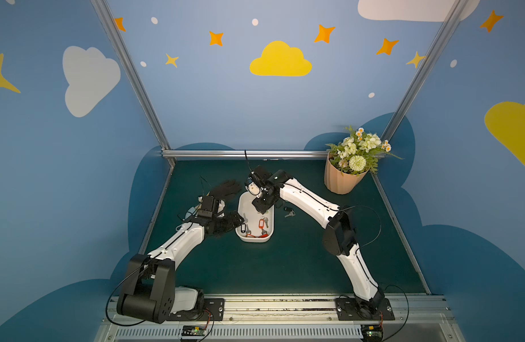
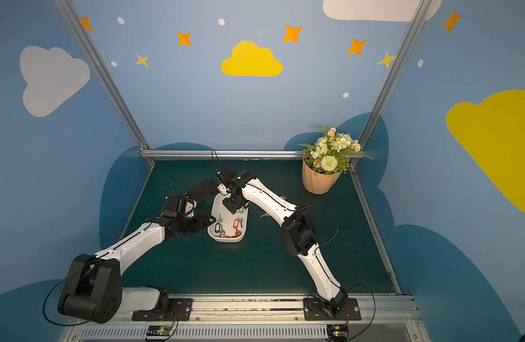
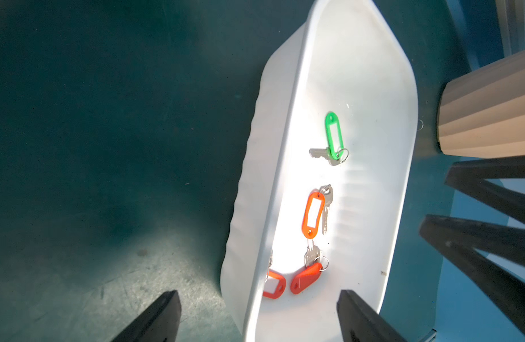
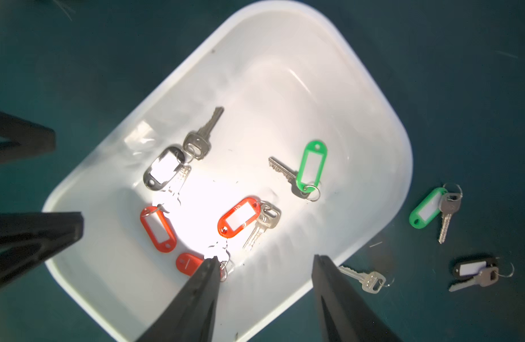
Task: Take the keys out of the storage box
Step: Pick up the key from the storage box.
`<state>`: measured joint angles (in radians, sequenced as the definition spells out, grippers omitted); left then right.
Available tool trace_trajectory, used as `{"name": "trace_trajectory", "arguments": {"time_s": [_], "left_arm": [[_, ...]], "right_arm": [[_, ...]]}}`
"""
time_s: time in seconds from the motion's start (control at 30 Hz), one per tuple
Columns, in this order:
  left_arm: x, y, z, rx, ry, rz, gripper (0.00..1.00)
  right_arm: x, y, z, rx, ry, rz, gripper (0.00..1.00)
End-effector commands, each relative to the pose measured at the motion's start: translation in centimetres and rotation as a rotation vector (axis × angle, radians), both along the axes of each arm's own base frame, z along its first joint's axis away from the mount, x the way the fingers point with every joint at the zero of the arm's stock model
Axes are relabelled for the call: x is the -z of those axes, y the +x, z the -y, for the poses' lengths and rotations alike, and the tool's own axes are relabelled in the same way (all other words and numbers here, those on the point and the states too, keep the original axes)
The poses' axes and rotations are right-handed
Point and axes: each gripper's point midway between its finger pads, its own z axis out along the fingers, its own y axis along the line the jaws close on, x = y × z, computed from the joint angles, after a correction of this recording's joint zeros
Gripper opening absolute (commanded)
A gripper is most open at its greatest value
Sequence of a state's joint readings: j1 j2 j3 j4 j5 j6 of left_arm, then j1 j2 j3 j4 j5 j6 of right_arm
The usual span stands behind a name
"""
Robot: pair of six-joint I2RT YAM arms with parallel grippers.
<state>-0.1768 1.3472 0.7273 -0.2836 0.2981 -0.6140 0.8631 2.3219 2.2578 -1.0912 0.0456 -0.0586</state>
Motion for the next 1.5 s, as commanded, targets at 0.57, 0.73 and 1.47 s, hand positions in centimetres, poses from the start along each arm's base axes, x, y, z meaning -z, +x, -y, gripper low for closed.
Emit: {"name": "trace_trajectory", "arguments": {"time_s": [0.57,0.73,1.47], "left_arm": [[0.4,0.4,-0.1,0.003,0.023,-0.022,0.89],[0.5,0.4,-0.2,0.003,0.026,-0.025,0.89],[2.2,0.5,-0.7,0.004,0.073,-0.073,0.89]], "right_arm": [[6.5,-1.2,-0.2,-0.180,-0.127,-0.099,0.50],[7.2,-1.1,0.1,-0.207,-0.152,-0.095,0.47],[8.9,-0.4,0.6,-0.262,-0.149,-0.128,0.42]]}}
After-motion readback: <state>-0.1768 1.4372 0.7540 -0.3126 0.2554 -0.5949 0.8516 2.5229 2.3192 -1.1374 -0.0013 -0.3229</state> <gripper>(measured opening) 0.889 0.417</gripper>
